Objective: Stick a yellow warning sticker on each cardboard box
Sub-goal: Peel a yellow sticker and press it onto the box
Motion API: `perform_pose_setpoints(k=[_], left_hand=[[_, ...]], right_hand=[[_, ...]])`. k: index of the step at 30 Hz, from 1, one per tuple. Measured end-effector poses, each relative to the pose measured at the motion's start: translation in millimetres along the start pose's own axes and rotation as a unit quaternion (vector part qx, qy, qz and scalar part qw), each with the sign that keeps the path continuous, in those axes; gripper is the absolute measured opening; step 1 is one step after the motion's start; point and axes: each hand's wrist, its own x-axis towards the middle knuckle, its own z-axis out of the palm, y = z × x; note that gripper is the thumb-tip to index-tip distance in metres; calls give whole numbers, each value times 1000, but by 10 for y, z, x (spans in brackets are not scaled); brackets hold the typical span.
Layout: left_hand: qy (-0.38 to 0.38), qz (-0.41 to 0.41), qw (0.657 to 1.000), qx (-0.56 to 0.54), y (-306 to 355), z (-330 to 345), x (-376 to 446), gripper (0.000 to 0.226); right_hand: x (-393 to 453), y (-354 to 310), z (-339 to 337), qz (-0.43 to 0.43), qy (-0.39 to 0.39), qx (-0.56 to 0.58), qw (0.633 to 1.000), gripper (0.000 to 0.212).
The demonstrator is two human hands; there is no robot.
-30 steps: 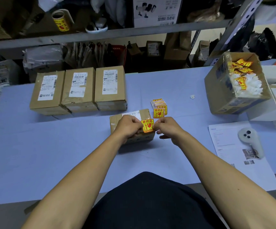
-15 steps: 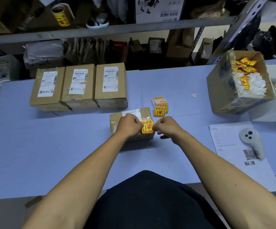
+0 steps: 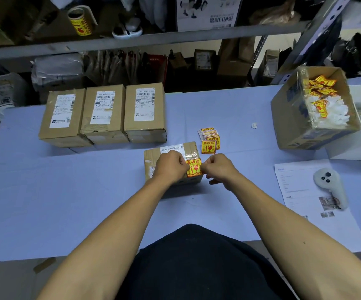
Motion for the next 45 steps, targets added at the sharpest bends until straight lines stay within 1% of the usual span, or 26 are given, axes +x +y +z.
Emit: perform_pose_setpoints(k=[4, 8, 9, 11, 12, 14, 16, 20, 24, 26, 30, 32, 35, 37, 39, 40, 42, 44, 45], left_hand=[[16, 5, 1000, 21, 2, 29, -5, 12], [62, -3, 994, 90, -13, -10, -41, 31], [76, 2, 992, 96, -37, -22, -53, 33], [98, 40, 989, 108, -98, -3, -71, 38], [100, 60, 986, 117, -133, 28, -78, 45], [94, 72, 985, 124, -187, 102, -90, 64], [75, 52, 987, 132, -211, 145, -92, 74], [33, 28, 987, 153, -231, 123, -85, 81], [11, 36, 989, 146, -282, 79, -80, 88], [6, 42, 988, 146, -311, 64, -80, 91], [-4, 52, 987, 151, -333, 32, -79, 92], [7, 60, 990, 128, -349, 2, -92, 90], [75, 59, 994, 43, -444, -84, -162, 81], [108, 28, 994, -22, -533, -136, -228, 77], [109, -29, 990, -85, -604, -161, -286, 79], [103, -59, 987, -112, -628, -162, -311, 80], [87, -100, 977, -169, -654, -148, -343, 82], [83, -116, 968, -208, -652, -149, -365, 82], [85, -121, 965, -218, -640, -155, -370, 82]], right_hand=[[-4, 2, 17, -15, 15, -19, 1000, 17], [18, 52, 9, -22, 27, -40, 999, 11], [34, 66, 12, -29, 31, -45, 998, 13], [46, 74, 31, -51, 42, -48, 997, 28], [43, 63, 50, -60, 45, -49, 996, 37], [33, 33, 107, -73, 41, -53, 995, 49], [34, 21, 169, -77, 29, -51, 995, 50], [57, 45, 181, -74, 31, -18, 997, 38], [60, 69, 146, -77, 23, 24, 996, 28], [49, 66, 142, -81, 20, 27, 996, 29], [27, 59, 138, -88, 17, 11, 996, 39], [12, 58, 125, -97, 25, -5, 995, 47], [-12, 59, 105, -119, 22, -28, 992, 61], [-16, 79, 100, -123, 7, -21, 992, 72], [-14, 93, 94, -110, -9, -8, 994, 78], [-11, 101, 97, -98, -17, -2, 995, 78], [-26, 112, 107, -83, -34, 15, 996, 67], [-50, 127, 114, -81, -44, 37, 995, 54], [-58, 131, 115, -81, -46, 43, 995, 52]])
